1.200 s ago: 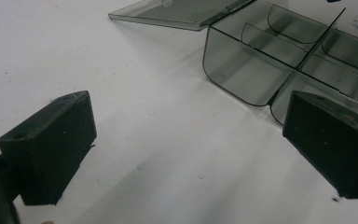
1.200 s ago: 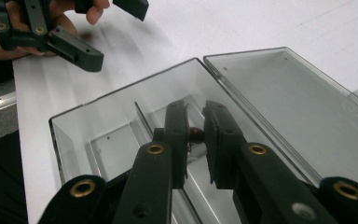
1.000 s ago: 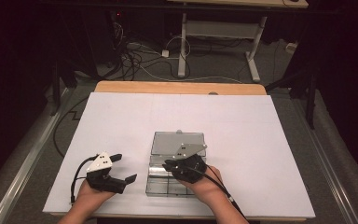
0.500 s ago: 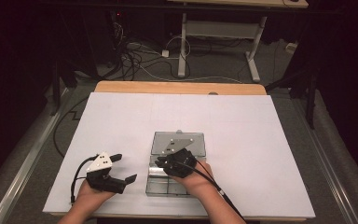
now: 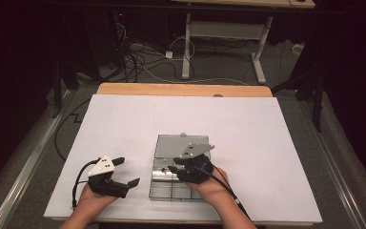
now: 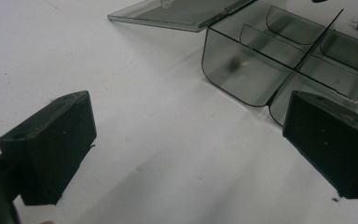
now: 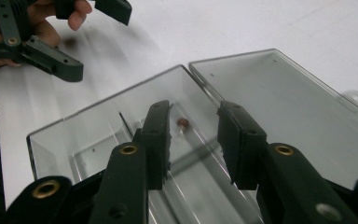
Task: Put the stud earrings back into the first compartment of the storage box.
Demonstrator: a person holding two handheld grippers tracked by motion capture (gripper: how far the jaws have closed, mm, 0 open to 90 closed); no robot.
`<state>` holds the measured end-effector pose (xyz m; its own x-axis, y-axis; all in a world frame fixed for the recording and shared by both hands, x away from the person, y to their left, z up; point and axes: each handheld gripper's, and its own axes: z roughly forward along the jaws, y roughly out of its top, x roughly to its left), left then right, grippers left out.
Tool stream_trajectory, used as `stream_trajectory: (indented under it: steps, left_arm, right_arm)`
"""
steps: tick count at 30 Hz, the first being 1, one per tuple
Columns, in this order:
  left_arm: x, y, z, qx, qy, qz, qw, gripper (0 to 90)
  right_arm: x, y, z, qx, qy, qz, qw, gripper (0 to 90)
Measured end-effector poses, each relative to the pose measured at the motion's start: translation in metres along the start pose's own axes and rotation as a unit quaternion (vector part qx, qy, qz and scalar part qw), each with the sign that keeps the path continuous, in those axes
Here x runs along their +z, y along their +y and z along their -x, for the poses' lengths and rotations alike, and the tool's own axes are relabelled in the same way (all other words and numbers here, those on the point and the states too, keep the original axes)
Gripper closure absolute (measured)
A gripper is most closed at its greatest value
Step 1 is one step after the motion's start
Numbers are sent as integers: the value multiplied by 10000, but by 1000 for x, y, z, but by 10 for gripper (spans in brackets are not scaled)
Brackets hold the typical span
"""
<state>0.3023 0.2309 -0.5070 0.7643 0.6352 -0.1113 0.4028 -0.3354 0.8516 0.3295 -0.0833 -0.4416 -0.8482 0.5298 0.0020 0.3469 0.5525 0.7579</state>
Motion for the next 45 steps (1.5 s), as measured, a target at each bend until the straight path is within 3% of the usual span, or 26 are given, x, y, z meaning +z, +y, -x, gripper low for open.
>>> stream_trajectory:
  steps: [14,25,32,45]
  left_arm:
    - [0,0,0,12,13,-1,10000,20]
    - [0,0,1,23,17,-6,10000,20]
    - [0,0,1,5,17,7,10000,20]
    - [0,0,0,11,-4,10,10000,20]
  right_arm:
    - [-52,-44,21,350,-437,193,9982,637]
    - [-87,-78,31,606,-855,280,9941,638]
    - [-95,-100,32,792,-877,259,9927,638]
    - [-98,-127,12,870,-817,115,9928,673]
